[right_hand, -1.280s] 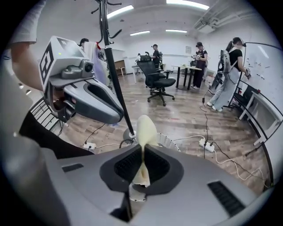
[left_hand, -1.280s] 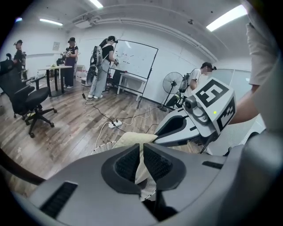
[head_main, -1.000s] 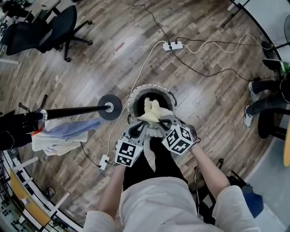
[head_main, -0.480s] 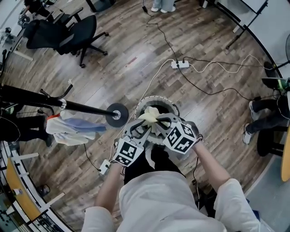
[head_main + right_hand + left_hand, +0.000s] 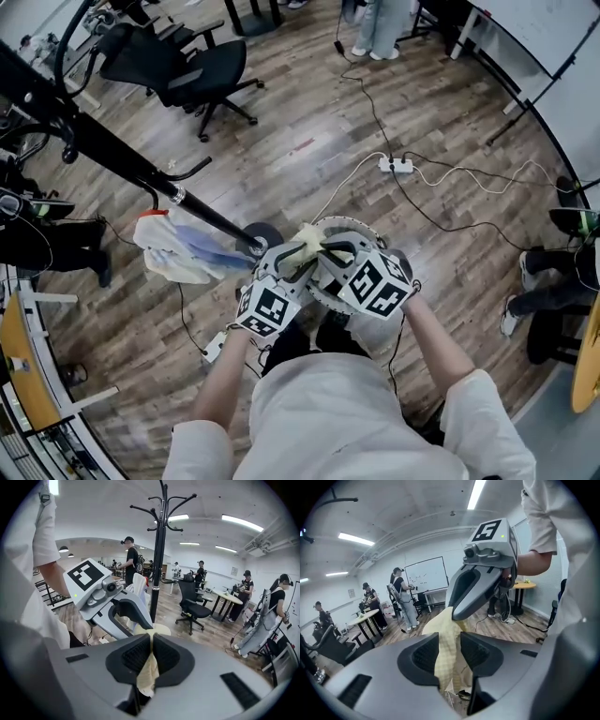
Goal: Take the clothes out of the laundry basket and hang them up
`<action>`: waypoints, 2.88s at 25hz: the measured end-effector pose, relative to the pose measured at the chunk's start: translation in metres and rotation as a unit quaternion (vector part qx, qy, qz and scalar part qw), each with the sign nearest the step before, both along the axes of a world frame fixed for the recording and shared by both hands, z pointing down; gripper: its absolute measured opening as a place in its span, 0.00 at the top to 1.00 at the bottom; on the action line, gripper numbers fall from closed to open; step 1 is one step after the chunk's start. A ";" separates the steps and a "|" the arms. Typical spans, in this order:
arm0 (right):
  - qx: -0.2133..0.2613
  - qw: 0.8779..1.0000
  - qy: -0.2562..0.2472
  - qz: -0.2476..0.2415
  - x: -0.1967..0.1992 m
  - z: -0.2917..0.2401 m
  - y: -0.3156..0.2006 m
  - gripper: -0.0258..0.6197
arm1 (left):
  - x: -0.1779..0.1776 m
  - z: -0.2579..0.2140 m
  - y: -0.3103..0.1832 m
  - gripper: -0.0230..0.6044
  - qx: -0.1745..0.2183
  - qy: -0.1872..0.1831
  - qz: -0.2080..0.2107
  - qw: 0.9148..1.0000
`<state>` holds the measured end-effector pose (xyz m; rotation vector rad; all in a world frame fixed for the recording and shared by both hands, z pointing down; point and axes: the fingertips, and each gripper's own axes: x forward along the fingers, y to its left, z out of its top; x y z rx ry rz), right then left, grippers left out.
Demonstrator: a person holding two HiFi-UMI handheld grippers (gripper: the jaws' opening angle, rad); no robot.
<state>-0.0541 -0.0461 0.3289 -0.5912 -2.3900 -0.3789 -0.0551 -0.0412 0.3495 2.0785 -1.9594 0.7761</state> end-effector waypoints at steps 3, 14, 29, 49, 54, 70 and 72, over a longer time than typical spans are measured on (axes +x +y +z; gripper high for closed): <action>-0.001 1.000 -0.008 -0.010 -0.014 -0.014 0.015 0.92 | -0.015 -0.012 0.015 0.72 0.010 -0.008 -0.011 1.000; -0.002 0.999 -0.031 -0.040 -0.052 -0.046 0.086 0.92 | -0.057 -0.040 0.082 0.87 0.026 -0.040 -0.034 0.998; -0.014 0.994 -0.103 -0.039 -0.085 -0.078 0.143 0.88 | -0.105 -0.115 0.141 0.90 0.138 -0.058 -0.056 0.987; -0.004 0.999 -0.037 -0.017 -0.086 -0.020 0.163 0.73 | -0.136 -0.197 0.205 0.90 0.230 -0.033 -0.077 0.970; -0.013 0.999 -0.039 -0.017 -0.103 -0.005 0.178 0.69 | -0.131 -0.219 0.218 0.90 0.243 -0.052 -0.070 0.966; 0.032 0.995 -0.099 -0.007 -0.120 -0.051 0.160 0.93 | -0.151 -0.256 0.252 0.90 0.270 -0.085 -0.118 0.952; 0.034 0.992 -0.120 0.010 -0.120 -0.070 0.148 0.93 | -0.156 -0.262 0.259 0.90 0.283 -0.093 -0.125 0.947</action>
